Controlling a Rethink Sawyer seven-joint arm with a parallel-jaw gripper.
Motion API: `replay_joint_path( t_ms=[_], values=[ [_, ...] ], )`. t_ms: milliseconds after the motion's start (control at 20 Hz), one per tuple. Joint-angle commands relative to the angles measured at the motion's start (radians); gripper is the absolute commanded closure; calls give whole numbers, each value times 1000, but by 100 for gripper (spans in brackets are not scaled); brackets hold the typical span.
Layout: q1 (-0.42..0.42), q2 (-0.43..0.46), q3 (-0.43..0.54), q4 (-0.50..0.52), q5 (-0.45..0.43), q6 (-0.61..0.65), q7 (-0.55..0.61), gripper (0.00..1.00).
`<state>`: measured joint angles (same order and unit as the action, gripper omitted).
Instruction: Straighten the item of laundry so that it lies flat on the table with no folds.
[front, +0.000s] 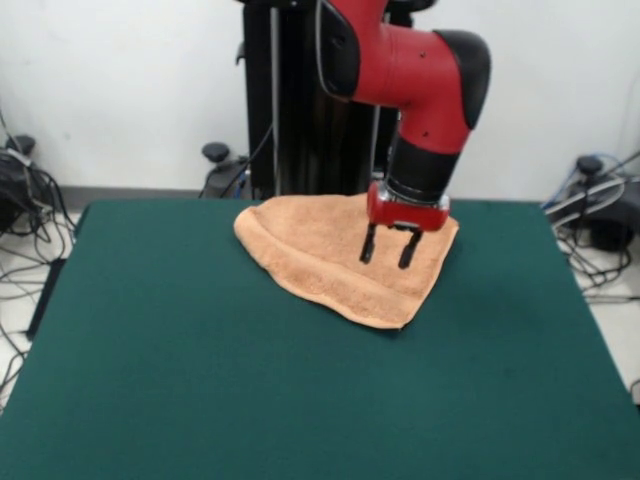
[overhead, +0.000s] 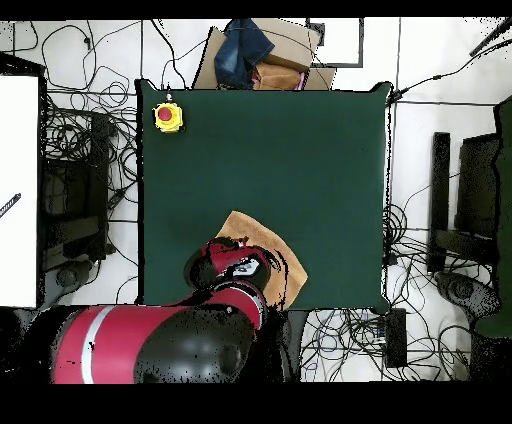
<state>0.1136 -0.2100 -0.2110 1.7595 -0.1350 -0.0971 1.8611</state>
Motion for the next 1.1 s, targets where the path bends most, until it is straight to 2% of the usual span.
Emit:
replay_joint_path(
  t_ms=[50,300,550,1100],
  values=[
    [5,-5,25,-104,68,9,151,0],
    [-2,22,32,-157,89,19,142,0],
    [-4,85,32,-235,99,-6,130,0],
    [-18,161,38,-298,85,-51,145,0]
  ],
)
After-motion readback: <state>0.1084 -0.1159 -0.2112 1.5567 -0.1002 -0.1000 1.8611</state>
